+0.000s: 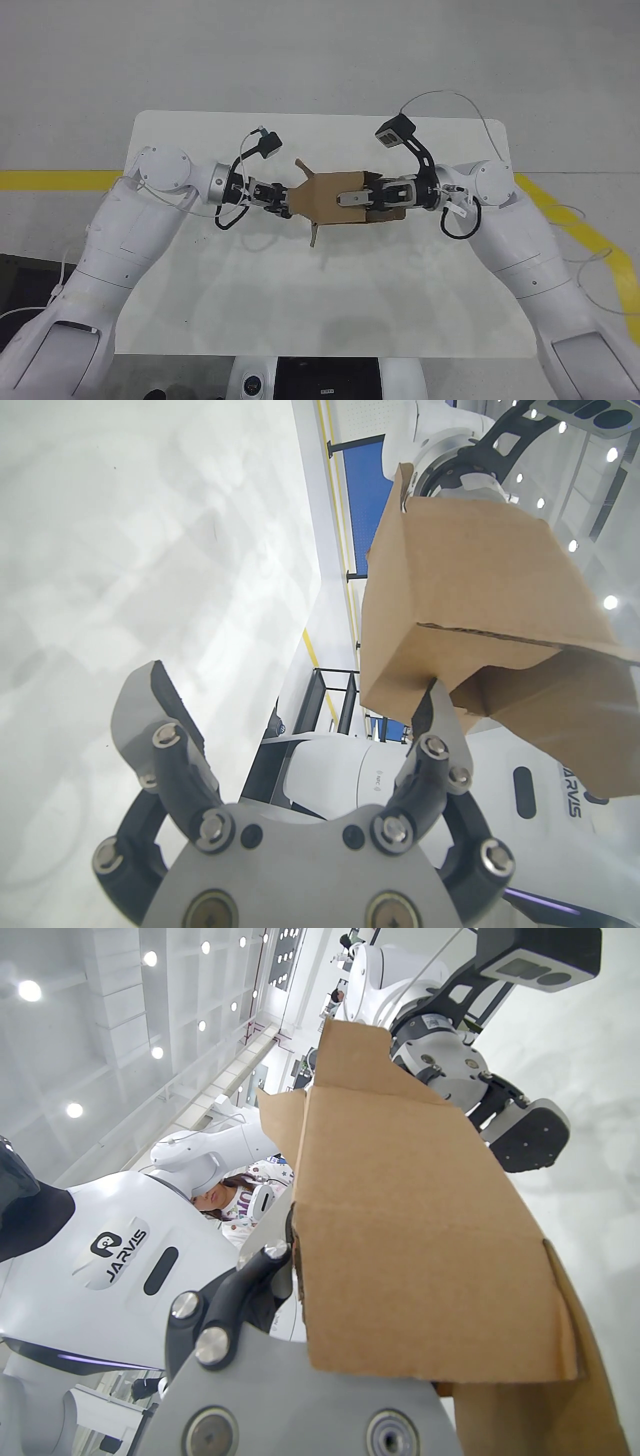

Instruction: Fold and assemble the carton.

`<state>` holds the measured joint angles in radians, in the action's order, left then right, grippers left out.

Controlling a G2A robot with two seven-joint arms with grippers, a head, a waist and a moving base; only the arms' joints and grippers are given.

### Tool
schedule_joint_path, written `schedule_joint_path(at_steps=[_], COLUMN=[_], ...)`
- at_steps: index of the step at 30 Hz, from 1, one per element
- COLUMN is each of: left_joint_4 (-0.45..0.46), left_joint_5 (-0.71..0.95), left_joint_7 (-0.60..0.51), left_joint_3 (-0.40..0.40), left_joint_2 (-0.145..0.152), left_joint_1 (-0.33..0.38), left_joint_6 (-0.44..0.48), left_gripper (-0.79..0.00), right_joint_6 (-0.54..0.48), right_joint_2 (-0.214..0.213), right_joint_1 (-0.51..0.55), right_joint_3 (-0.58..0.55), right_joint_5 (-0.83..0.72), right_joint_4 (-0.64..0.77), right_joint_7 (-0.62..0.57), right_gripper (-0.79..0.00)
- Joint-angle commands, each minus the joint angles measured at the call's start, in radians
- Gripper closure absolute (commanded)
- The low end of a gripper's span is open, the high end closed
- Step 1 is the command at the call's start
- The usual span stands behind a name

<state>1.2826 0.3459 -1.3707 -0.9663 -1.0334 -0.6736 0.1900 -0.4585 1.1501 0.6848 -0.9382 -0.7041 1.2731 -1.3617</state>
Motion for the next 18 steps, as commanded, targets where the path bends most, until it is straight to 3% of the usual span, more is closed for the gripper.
schedule_joint_path(at_steps=[1,18], left_joint_4=[-0.005,-0.015], left_joint_5=[0.003,0.001], left_joint_7=[-0.002,-0.007], left_joint_3=[0.001,-0.003], left_joint_2=[-0.001,-0.001], left_joint_1=[0.003,0.008], left_joint_6=[0.002,0.019], left_gripper=[-0.785,-0.785], right_joint_6=[0.000,-0.049], right_joint_2=[0.001,-0.002], right_joint_1=[-0.003,-0.008], right_joint_3=[0.004,-0.021], right_joint_5=[-0.001,-0.006], right_joint_4=[-0.002,-0.052], right_joint_7=[0.000,0.049], right_gripper=[0.000,0.000])
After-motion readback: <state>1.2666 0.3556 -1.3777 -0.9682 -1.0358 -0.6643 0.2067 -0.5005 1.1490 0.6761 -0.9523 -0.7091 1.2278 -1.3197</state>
